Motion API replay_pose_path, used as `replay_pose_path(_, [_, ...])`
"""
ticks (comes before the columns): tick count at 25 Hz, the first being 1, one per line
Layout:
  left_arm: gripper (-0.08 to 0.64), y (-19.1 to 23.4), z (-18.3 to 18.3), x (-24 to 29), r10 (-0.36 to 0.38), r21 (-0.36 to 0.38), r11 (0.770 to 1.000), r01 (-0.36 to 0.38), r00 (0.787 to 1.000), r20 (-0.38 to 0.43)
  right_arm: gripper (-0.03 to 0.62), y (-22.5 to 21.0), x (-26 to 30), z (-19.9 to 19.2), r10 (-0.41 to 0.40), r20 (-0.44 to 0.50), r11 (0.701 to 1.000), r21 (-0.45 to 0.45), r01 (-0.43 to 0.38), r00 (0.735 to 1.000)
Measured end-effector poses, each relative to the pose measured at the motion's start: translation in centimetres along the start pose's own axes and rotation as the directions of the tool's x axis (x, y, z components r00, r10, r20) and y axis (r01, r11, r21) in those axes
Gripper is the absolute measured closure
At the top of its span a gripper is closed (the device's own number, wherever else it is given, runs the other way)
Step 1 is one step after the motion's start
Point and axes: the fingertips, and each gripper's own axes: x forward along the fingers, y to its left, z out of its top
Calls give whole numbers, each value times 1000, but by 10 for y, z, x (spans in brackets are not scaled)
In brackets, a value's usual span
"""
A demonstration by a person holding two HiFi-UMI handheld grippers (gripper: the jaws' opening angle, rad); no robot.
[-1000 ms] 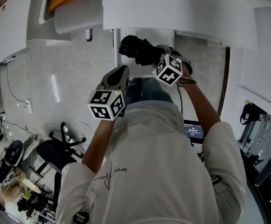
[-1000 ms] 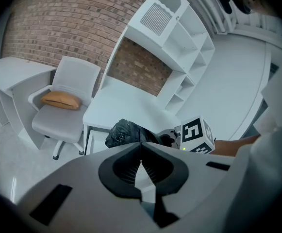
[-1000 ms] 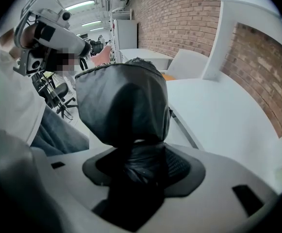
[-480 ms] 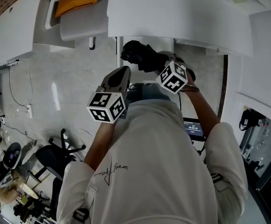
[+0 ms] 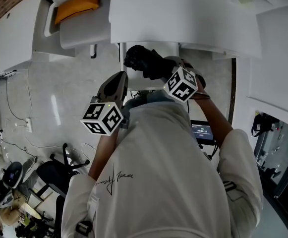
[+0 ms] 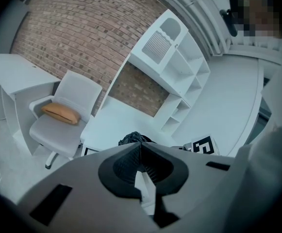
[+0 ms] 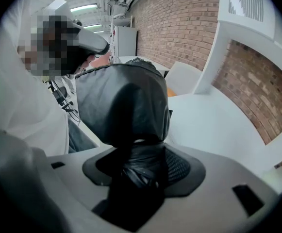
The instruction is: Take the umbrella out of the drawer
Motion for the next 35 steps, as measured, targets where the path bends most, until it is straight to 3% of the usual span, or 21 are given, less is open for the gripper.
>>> replay_pose_path(18, [543, 10, 29, -7, -38, 33, 999, 36, 998, 44, 348, -2, -41, 31, -82, 53, 995, 51, 80, 995])
replay_pose_path(35, [543, 22, 38, -6, -34, -3, 999, 34, 997, 63, 348, 2, -63, 44, -115, 122, 980, 174, 93, 986])
